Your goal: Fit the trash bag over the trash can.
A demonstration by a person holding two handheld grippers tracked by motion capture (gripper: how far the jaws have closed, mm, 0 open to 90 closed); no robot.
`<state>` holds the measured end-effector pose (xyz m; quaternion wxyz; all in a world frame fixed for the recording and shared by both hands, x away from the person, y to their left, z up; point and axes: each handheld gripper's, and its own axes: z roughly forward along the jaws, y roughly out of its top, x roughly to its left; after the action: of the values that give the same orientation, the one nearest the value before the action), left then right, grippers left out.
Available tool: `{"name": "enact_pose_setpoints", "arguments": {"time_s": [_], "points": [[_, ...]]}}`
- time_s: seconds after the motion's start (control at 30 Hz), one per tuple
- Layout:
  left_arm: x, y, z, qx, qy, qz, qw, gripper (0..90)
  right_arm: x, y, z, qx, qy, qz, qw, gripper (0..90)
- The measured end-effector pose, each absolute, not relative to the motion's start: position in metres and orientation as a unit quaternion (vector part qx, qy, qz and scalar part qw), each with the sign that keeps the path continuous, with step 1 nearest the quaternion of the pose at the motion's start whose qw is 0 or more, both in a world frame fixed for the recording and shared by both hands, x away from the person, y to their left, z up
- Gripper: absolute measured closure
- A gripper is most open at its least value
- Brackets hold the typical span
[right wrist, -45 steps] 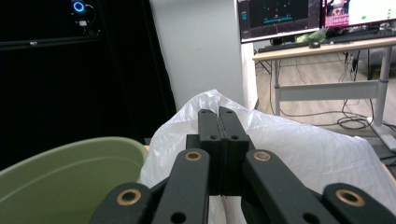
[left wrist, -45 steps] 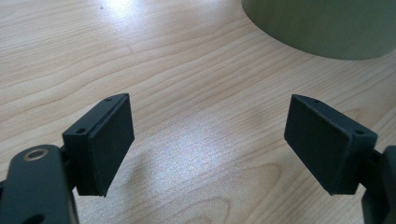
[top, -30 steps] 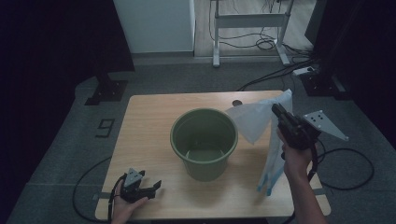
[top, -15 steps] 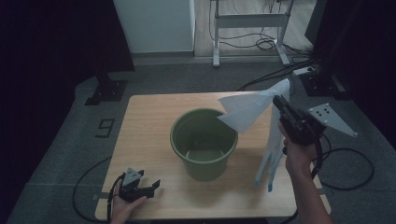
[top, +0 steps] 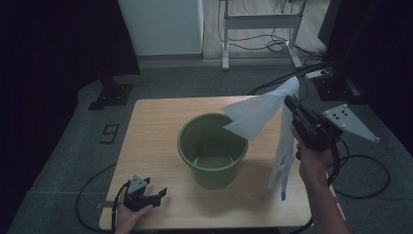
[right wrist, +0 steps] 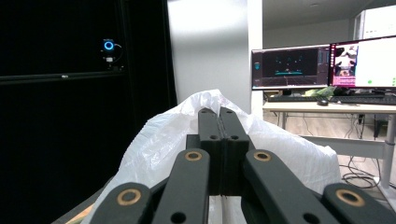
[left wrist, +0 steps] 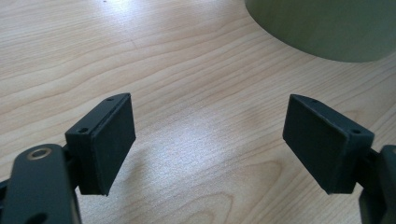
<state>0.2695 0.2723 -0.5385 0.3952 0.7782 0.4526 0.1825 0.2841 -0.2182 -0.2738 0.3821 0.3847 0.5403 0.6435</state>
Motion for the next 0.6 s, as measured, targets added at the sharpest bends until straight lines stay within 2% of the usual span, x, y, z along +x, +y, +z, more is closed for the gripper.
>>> {"name": "enact_pose_setpoints", "arguments": {"time_s": [0.6], "points": [[0.271,0.274,-0.540,0.778,0.455,0.183,0.393,16.9,0.265,-0.193,-0.252,0.337,0.545,0.666,0.381,88.9]]}}
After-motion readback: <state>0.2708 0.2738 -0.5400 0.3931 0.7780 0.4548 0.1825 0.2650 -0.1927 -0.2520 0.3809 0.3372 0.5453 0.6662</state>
